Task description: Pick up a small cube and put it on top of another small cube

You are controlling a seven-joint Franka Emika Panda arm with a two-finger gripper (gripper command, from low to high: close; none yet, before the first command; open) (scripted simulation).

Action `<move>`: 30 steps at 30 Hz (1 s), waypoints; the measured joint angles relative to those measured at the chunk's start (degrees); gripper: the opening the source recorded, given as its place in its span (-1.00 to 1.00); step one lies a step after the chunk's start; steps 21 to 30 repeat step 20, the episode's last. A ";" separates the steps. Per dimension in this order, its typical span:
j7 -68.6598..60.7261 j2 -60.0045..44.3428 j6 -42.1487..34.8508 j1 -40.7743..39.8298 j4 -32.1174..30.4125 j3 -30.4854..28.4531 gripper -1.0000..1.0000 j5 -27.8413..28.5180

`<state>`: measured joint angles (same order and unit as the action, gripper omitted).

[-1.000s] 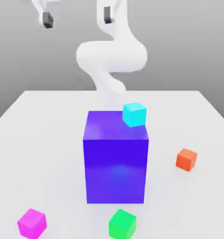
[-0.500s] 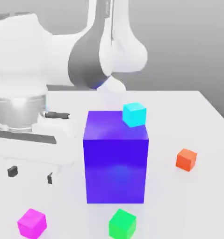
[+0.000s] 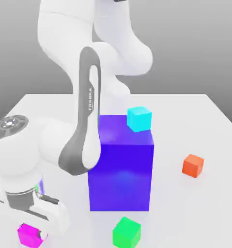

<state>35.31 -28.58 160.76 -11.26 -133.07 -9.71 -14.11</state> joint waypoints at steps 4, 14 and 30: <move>1.87 5.59 -4.25 1.70 -1.30 -2.26 -1.00 2.53; -3.01 17.75 -8.34 14.67 -8.61 7.38 -1.00 12.80; -3.72 12.87 -3.37 15.61 -8.65 8.47 1.00 13.19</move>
